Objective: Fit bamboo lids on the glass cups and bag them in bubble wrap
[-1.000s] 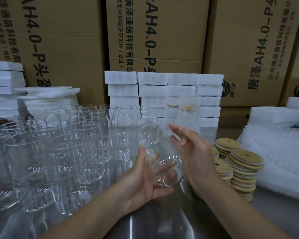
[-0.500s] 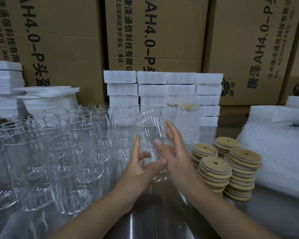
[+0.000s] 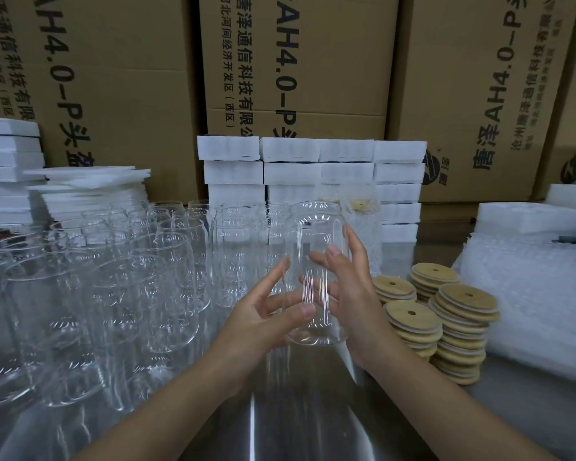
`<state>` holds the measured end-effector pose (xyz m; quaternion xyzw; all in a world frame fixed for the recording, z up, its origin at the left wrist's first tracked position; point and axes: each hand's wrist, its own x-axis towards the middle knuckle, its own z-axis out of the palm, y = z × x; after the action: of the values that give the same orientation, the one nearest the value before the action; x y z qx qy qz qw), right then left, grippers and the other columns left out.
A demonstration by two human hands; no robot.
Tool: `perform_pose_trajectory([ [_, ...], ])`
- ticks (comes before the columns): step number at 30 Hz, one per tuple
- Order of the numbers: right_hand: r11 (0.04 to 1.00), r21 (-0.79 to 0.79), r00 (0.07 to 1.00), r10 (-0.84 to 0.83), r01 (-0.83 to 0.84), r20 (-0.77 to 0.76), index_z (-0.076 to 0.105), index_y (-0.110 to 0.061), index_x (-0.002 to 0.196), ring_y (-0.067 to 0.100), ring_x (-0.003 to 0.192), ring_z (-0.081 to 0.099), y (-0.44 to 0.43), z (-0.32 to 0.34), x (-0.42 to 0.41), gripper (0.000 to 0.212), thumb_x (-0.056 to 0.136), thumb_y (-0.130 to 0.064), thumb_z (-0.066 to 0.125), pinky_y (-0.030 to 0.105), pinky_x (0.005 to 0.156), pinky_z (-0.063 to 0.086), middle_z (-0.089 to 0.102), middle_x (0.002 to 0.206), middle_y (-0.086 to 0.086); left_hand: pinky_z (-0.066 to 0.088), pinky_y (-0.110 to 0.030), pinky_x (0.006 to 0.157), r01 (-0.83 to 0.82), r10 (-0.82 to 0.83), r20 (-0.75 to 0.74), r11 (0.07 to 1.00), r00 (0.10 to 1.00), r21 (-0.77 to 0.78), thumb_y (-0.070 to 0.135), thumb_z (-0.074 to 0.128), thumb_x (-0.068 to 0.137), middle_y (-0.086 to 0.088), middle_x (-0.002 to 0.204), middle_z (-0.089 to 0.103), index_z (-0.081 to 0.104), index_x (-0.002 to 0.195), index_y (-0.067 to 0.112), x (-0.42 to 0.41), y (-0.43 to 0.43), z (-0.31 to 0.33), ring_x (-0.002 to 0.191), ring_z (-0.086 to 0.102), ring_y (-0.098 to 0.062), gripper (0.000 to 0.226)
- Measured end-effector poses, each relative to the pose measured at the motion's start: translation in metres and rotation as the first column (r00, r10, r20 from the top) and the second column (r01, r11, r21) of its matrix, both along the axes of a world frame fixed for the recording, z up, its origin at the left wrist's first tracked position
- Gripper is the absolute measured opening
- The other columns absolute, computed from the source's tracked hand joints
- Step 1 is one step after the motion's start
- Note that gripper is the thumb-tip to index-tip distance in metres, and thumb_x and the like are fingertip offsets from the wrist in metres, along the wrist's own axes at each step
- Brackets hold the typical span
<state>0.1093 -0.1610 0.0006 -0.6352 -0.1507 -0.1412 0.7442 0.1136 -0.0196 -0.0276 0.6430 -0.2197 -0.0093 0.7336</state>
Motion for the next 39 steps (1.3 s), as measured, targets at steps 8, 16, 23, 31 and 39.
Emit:
perform_pose_trajectory([
  [8,0.98,0.132,0.966,0.175,-0.151,-0.189,0.041,-0.027,0.142,0.029,0.104,0.067,-0.004,0.002,0.006,0.096,0.058,-0.071,0.059,0.052,0.1,0.046,0.065,0.122,0.01,0.052,-0.051,0.096,0.194,-0.197,-0.134,0.98,0.971,-0.038,0.038,0.078,0.064,-0.009,0.119,0.069,0.051,0.129,0.053,0.004,0.003,0.001,0.109,0.066,-0.033,0.072],
  [16,0.992,0.01,0.991,-0.127,0.127,0.041,0.036,-0.058,0.119,0.01,0.095,0.069,0.007,-0.012,0.001,0.07,0.06,-0.075,0.067,0.03,0.084,0.054,0.065,0.111,-0.013,0.053,-0.018,0.075,0.014,-0.015,0.007,0.992,1.0,0.123,0.051,0.08,0.042,0.004,0.137,0.042,0.021,0.133,0.055,-0.006,-0.013,-0.014,0.117,0.058,-0.008,0.109],
  [23,0.981,0.116,0.983,-0.167,0.158,0.076,0.026,-0.049,0.136,0.0,0.091,0.068,0.005,-0.008,0.006,0.08,0.065,-0.069,0.059,0.015,0.072,0.055,0.06,0.113,-0.014,0.058,-0.036,0.085,-0.094,0.084,0.125,0.993,0.989,0.077,0.042,0.088,0.038,0.001,0.124,0.048,0.046,0.108,0.071,-0.005,-0.013,-0.011,0.113,0.061,-0.018,0.087],
  [31,0.965,0.26,0.999,-0.043,0.046,-0.017,0.033,-0.041,0.137,0.018,0.09,0.071,0.001,-0.002,0.003,0.084,0.06,-0.056,0.064,0.033,0.081,0.056,0.062,0.117,-0.001,0.06,-0.034,0.074,-0.043,0.038,0.085,0.997,0.996,0.057,0.046,0.076,0.059,-0.006,0.119,0.059,0.048,0.124,0.057,-0.005,-0.011,-0.009,0.099,0.069,-0.014,0.072],
  [39,0.95,0.299,0.995,0.095,-0.084,-0.021,0.036,-0.039,0.137,0.022,0.095,0.071,-0.005,-0.002,0.004,0.08,0.067,-0.049,0.074,0.032,0.074,0.058,0.063,0.121,0.005,0.056,-0.024,0.072,0.023,-0.028,0.075,0.997,0.997,0.071,0.051,0.064,0.069,0.026,0.098,0.071,0.045,0.121,0.064,-0.001,-0.007,-0.01,0.095,0.07,-0.003,0.056],
])
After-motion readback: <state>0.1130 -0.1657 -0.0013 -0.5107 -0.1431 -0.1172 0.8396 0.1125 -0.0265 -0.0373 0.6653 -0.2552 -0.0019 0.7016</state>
